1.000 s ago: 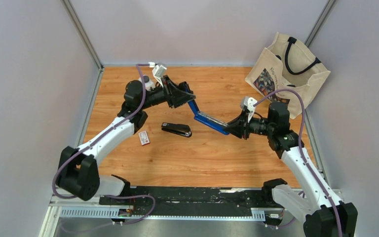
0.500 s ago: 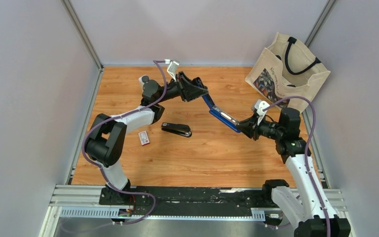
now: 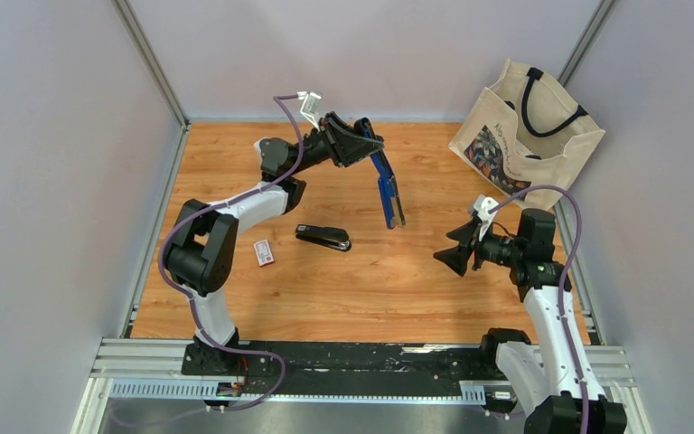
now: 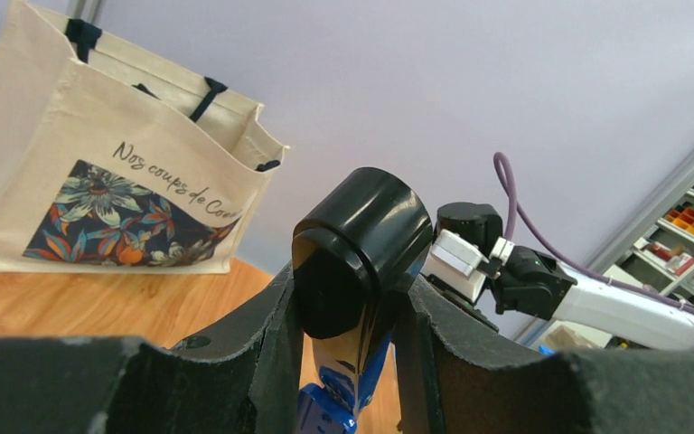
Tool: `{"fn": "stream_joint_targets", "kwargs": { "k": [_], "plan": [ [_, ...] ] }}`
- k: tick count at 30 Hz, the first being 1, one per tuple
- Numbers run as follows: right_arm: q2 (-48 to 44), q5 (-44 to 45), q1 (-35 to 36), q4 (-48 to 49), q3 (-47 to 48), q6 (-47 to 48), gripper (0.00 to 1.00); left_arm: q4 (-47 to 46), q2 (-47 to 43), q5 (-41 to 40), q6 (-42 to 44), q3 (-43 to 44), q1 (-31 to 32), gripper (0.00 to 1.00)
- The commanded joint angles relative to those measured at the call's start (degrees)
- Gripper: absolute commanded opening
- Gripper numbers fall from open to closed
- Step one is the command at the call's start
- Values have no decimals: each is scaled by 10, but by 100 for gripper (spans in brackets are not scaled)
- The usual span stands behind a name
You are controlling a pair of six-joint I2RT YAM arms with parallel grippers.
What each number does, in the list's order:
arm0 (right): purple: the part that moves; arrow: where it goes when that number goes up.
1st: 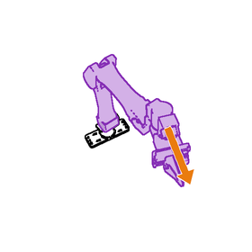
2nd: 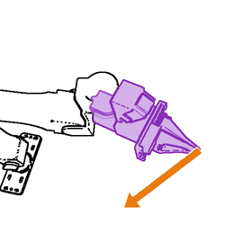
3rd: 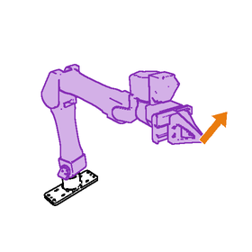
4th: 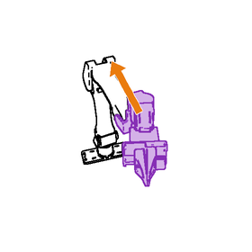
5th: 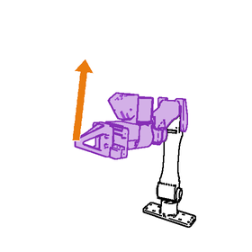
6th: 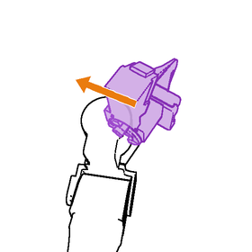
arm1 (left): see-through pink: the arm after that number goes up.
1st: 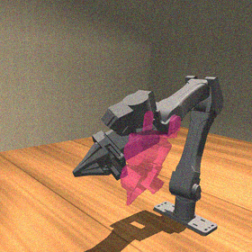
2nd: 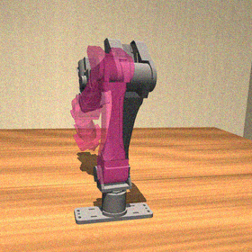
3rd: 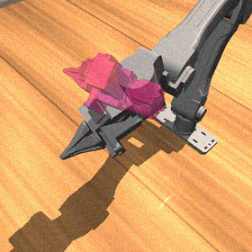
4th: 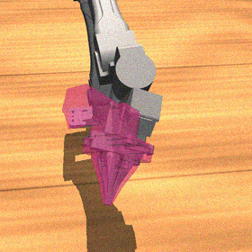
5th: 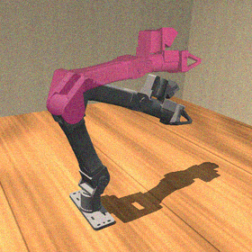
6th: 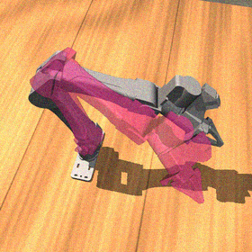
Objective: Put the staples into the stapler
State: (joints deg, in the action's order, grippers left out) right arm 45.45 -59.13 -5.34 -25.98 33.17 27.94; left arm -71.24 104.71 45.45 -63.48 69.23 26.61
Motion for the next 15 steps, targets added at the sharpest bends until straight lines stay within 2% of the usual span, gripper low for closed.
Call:
{"fn": "stream_joint_targets", "kwargs": {
  "k": [1,4,9,15],
  "plan": [
    [7,-12,-4,8,55,-15,67,-86,-1,-7,-17,5,14,0],
    [29,-3,-2,29,94,-64,64,-86,3,2,-2,-22,27,0],
    [84,31,11,93,146,-207,60,-86,11,2,-5,-45,44,0],
    [98,77,73,133,139,-259,61,-86,17,0,-18,-57,48,0]
  ]
}}
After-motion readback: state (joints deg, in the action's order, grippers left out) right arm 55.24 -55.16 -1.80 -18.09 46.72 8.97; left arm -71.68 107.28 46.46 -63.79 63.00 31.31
